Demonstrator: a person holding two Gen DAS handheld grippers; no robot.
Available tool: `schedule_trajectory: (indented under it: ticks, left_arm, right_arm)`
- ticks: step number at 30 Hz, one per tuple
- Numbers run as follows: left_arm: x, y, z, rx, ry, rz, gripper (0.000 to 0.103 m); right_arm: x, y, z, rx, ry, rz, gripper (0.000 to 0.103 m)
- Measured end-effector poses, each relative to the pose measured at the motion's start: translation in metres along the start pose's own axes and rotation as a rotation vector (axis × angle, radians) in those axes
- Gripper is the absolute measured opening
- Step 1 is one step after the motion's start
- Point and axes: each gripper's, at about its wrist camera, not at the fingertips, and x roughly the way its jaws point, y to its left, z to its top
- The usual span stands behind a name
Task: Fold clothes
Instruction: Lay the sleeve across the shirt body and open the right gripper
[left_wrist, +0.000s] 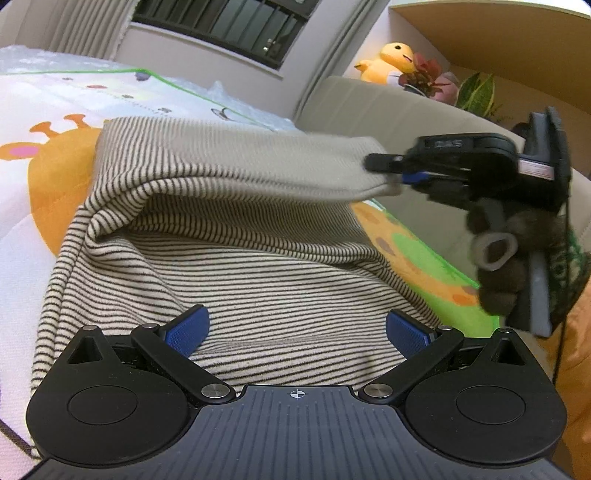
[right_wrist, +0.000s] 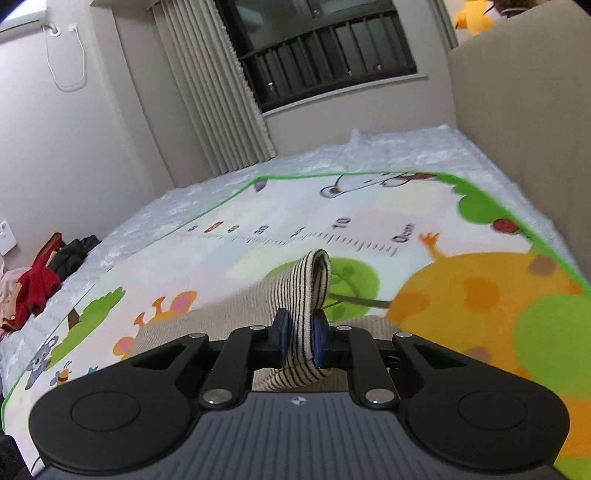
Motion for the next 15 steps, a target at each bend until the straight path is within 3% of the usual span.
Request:
schedule_trajectory:
  ticks: [5,6,10,15]
  left_arm:
    - [0.002,-0.003,0.002,0.012,0.017,0.015,0.103]
    - [0.003,-0.004,0.005,0.011,0.029,0.018,0.103]
    - [-0.011,-0.014,0.028,0.022,0.046,0.023,0.103]
    - [-0.020,-0.021,0.063,0.135,-0.117,0.104,0.103]
  right_arm:
    - [0.020,-0.024,-0.045,0.033,0.117,-0.097,0.018]
    - [0.022,-0.027,-0.052,0.040,0.120,-0.106,0.028]
    - [0.017,-0.028,-0.057,0.041,0.076,-0.106,0.037]
    - [0.016,-0.026,-0.056,0.028,0.070,-0.103,0.038]
